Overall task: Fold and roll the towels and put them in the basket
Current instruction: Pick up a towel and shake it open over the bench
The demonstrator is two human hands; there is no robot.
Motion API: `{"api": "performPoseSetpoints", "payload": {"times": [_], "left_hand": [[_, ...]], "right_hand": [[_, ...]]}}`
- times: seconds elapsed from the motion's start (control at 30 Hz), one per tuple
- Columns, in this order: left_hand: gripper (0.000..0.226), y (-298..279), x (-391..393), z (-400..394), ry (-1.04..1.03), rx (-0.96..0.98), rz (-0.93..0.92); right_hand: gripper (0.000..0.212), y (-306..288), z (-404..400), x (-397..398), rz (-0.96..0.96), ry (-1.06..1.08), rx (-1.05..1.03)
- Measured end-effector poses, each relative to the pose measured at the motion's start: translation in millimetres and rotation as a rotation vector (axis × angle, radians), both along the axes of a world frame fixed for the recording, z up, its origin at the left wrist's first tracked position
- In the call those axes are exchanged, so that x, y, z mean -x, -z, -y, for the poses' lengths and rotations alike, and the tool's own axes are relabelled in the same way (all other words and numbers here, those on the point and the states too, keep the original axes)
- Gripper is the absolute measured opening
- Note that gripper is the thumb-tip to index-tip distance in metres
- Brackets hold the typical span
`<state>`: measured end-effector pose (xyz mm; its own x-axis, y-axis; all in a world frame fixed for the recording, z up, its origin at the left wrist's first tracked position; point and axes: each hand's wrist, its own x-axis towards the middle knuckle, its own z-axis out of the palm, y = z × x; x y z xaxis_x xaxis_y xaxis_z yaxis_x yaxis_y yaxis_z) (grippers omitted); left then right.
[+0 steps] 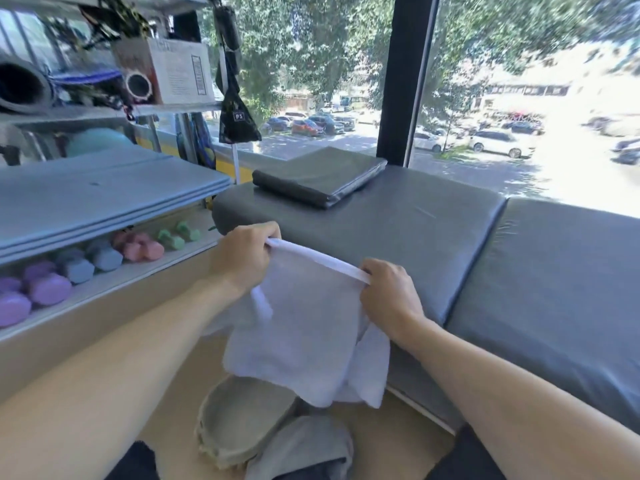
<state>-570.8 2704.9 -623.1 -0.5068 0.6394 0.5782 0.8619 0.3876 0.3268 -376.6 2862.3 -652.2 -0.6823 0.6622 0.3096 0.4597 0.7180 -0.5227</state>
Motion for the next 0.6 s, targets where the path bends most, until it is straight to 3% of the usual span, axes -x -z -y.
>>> {"api": "performPoseSetpoints", "payload": {"times": [0.13,0.23,0.43,0.6], "left_hand": [[0.017,-32,10,-16,-0.092,0.073,-0.131],[0.024,-56,9,-35,-0.029,0.04,-0.159],[0.035,-81,-6,-88,0.157,0.034,-0.109],[0.031,-92,-4,-125,0.186,0.045,-0.004]], "right_hand": [[0.02,-35,-35,-19,0.054,0.149,-0.129],[0.015,-57,-62,-46,0.177,0.27,-0.215],[0.022,-87,-112,-120,0.312,0.521,-0.293],[0.026,-116,-138,-192,0.32,0.749,-0.185]]}}
